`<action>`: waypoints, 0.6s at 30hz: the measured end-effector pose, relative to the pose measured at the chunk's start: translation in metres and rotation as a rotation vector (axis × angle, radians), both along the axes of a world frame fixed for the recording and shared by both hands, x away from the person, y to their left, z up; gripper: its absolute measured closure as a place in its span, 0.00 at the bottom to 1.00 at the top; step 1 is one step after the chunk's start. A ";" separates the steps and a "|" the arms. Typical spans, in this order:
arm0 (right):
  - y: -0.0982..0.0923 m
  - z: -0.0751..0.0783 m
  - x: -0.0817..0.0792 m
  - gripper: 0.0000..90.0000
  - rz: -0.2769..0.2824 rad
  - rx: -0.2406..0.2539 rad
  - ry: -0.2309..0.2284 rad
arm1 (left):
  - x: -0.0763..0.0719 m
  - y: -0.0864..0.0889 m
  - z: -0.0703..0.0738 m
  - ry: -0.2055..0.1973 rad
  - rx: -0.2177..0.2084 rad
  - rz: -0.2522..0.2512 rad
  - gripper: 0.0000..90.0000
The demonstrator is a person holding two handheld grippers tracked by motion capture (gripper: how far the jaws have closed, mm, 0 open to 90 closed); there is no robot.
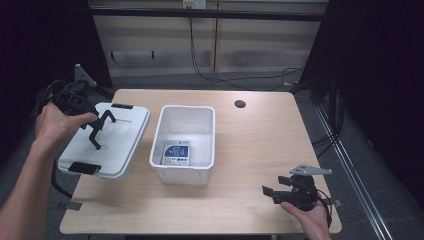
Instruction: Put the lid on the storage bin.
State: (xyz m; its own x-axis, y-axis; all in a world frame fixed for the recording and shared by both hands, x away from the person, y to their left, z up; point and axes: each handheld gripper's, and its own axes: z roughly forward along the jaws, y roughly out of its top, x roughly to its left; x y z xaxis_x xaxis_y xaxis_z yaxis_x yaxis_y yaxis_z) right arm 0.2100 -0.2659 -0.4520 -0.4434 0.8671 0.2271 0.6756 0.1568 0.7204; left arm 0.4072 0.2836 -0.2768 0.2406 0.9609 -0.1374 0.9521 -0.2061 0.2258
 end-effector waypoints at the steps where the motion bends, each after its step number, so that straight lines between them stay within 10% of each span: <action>1: 0.000 0.000 0.000 0.26 -0.003 0.001 0.002 | 0.001 -0.002 0.001 0.004 -0.004 -0.002 0.95; 18: 0.000 0.000 0.000 0.26 0.001 0.002 0.002 | 0.004 -0.051 0.019 -0.013 0.004 -0.070 0.95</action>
State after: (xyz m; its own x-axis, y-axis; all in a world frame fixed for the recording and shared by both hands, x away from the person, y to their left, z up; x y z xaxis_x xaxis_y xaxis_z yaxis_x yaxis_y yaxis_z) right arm 0.2097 -0.2660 -0.4519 -0.4438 0.8662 0.2299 0.6766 0.1556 0.7197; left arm 0.4113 0.2327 -0.2580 0.3091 0.9421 -0.1297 0.9324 -0.2734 0.2365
